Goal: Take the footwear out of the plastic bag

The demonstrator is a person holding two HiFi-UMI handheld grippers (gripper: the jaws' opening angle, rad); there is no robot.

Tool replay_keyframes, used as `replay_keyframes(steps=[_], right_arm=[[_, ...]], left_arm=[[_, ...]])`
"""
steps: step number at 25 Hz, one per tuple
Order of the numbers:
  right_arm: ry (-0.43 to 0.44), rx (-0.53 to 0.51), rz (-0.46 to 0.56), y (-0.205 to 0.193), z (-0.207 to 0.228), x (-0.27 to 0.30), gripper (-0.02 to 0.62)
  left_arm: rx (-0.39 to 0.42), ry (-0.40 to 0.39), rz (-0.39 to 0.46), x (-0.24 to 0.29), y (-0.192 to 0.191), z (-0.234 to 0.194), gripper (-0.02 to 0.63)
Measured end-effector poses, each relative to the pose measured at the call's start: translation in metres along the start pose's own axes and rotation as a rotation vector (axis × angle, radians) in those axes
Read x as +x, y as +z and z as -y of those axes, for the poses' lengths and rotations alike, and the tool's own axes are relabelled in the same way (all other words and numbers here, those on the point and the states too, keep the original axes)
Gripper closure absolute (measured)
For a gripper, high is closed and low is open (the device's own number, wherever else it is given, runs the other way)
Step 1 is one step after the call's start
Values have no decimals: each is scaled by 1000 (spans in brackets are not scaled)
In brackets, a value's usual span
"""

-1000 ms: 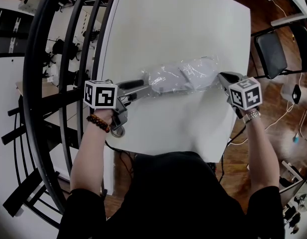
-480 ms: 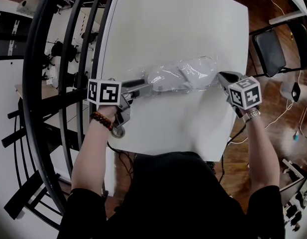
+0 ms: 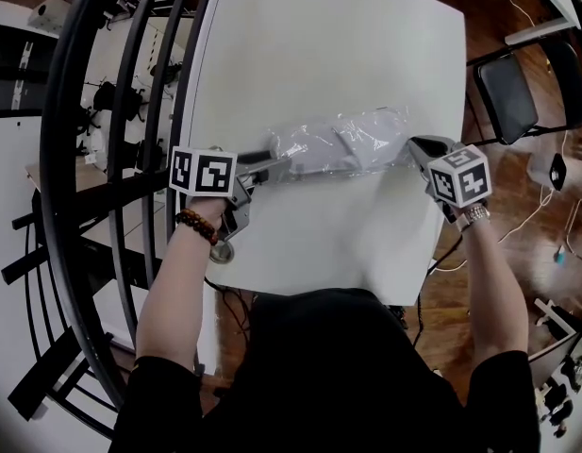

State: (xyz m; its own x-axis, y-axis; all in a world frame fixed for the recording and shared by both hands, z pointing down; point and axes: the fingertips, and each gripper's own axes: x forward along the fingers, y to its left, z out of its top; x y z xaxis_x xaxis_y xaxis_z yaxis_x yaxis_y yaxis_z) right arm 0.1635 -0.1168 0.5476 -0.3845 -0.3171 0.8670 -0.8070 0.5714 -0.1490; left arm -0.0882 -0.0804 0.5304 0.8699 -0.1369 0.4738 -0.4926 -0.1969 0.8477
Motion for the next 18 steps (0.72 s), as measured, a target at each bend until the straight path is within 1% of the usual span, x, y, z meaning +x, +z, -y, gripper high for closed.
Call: replay_keyframes(steps=[2,4,10,14,18], right_arm=[[-2,-3,4,-1,0,-1,600],[-7,5,14,-2,0,-3,601],[-23,22,32,-3,0,-3,603],[-38,28,44,-8,10,-16,603],[-61,46,54,-13,15,-23,603]], left_arm=[[12,8,9,-2,3,0,449],[7,10,25,-6,5,-1,480],[-1,20,48,-16,4,-11,502],[1,25,69,-15,5,-3,509],[-16,18,99,-22,4,-5,517]])
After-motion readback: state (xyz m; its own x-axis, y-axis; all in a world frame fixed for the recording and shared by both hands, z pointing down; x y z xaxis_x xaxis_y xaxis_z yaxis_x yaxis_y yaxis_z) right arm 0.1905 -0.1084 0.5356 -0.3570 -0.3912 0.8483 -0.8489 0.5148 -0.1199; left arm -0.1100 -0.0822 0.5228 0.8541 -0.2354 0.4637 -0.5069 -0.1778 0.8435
